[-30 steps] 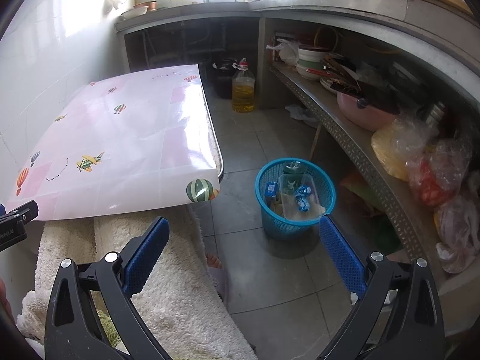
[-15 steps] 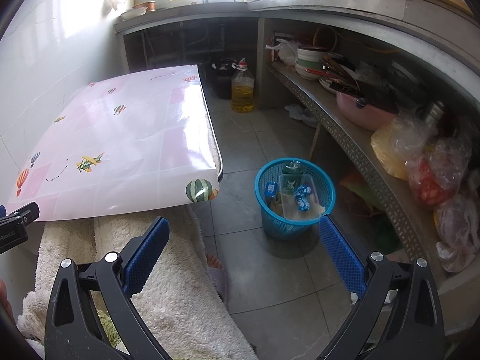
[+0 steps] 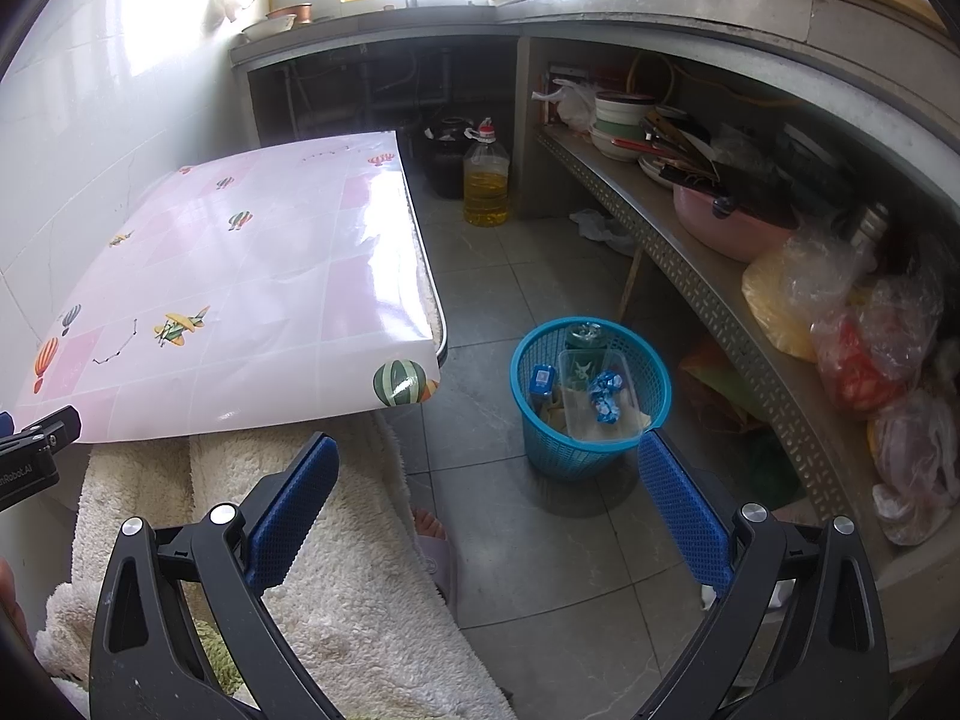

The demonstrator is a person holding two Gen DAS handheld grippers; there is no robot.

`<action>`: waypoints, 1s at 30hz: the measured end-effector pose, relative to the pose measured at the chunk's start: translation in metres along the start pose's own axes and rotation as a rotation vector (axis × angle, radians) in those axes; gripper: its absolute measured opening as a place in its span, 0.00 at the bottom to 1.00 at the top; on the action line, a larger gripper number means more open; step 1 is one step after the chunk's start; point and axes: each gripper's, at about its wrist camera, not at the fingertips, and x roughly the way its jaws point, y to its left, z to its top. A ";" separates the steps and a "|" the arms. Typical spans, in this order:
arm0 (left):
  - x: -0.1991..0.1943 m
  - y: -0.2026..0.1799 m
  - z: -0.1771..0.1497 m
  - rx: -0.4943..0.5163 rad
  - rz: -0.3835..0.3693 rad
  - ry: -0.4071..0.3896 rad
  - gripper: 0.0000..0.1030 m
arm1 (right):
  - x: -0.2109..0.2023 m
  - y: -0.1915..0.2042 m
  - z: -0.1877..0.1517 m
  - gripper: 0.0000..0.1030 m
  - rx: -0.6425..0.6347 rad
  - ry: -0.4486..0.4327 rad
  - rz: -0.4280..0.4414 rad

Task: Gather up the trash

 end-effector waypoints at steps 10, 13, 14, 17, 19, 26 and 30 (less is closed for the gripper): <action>0.000 0.000 0.000 0.000 0.001 0.001 0.94 | 0.000 0.000 0.000 0.93 -0.001 -0.001 0.000; 0.000 0.000 0.000 0.000 0.000 0.001 0.95 | 0.000 0.000 0.000 0.93 0.000 0.000 0.001; 0.000 0.000 0.000 0.000 0.000 0.001 0.95 | 0.000 0.000 0.000 0.93 -0.001 0.000 0.000; 0.000 0.000 -0.001 0.001 0.000 0.000 0.95 | 0.000 -0.001 0.000 0.93 -0.002 -0.001 -0.001; 0.000 0.000 -0.001 0.002 0.000 0.000 0.95 | 0.000 -0.001 0.001 0.93 -0.001 0.000 -0.001; 0.001 0.002 -0.001 0.003 -0.001 0.000 0.95 | -0.001 -0.001 0.001 0.93 -0.002 -0.002 0.000; 0.000 0.002 -0.001 0.003 0.000 -0.001 0.94 | -0.001 -0.001 0.001 0.93 -0.001 -0.001 -0.001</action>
